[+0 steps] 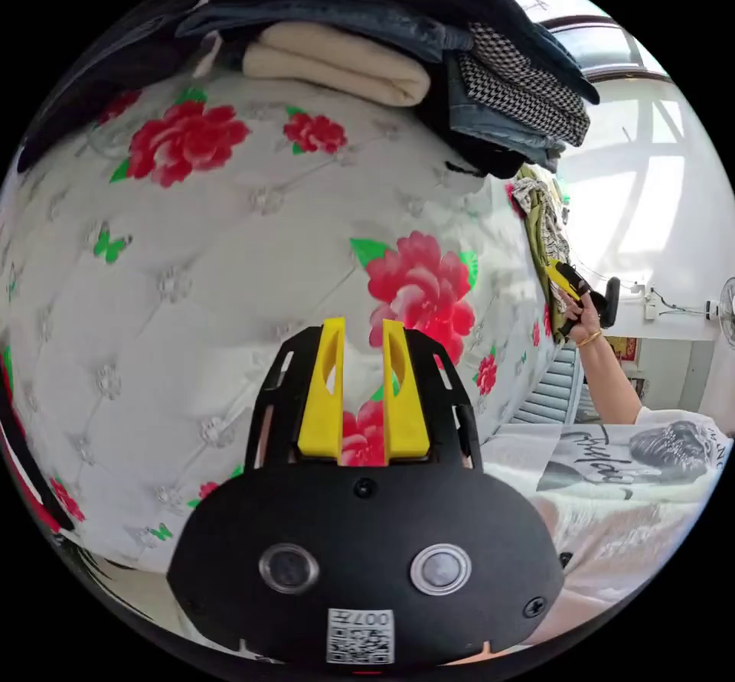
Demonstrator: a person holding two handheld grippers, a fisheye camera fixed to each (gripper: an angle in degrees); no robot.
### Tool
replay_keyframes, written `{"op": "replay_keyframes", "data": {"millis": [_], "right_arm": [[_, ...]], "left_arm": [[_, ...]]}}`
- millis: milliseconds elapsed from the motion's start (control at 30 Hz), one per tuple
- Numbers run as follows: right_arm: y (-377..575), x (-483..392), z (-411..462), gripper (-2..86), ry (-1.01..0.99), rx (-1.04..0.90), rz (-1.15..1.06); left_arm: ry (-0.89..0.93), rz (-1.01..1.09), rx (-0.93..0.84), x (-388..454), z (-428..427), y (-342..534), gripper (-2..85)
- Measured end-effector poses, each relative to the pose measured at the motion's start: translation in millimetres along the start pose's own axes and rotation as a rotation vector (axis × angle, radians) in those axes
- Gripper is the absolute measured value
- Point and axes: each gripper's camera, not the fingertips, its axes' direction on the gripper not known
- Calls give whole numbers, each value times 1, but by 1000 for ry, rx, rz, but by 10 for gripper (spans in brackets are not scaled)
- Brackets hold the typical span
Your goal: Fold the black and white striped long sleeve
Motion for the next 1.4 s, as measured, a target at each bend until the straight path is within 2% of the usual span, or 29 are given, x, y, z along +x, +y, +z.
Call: {"op": "replay_keyframes", "data": {"millis": [100,167,267,333,367,467,600,733,833,1033,1100,1167,1267,1400], "right_arm": [[-15,50,-38,100,231,117,113],[-32,69,-49,105,316,131,127],[-58,101,-25,96,363,-70,192],[-60,103,-23,77,384,-34,204],[-63,102,-24,59,459,-42,252],[-73,88,-31,20,487,-102,157],[-55,44,-69,3,490,-2,-106],[-20,-15,-98,-1,404,34,-396],[8,-58,-102,-2,221,-11,-539],[68,-165,-58,-2,-253,-253,-788],[93,-221,-45,0,-465,-361,-912],[113,-263,-44,3,-577,-436,-1049],[128,-299,-50,13,-564,-458,-1180],[116,-269,-49,18,-334,-379,-1137]], "left_arm": [[1,-124,-62,-12,13,45,62],[20,-168,-54,-14,11,55,58],[43,-191,-53,-11,6,47,57],[50,-163,-53,-2,4,36,56],[52,-135,-55,6,3,28,55],[44,-51,-72,28,1,15,52],[61,19,-107,45,3,15,51],[109,39,-121,48,0,20,51],[145,74,-110,49,-8,23,52],[233,127,-19,45,-41,43,65],[277,105,33,31,-56,61,76],[304,61,86,13,-71,78,83],[327,-44,202,-28,-100,113,86],[272,-162,288,-80,-126,158,86]]}}
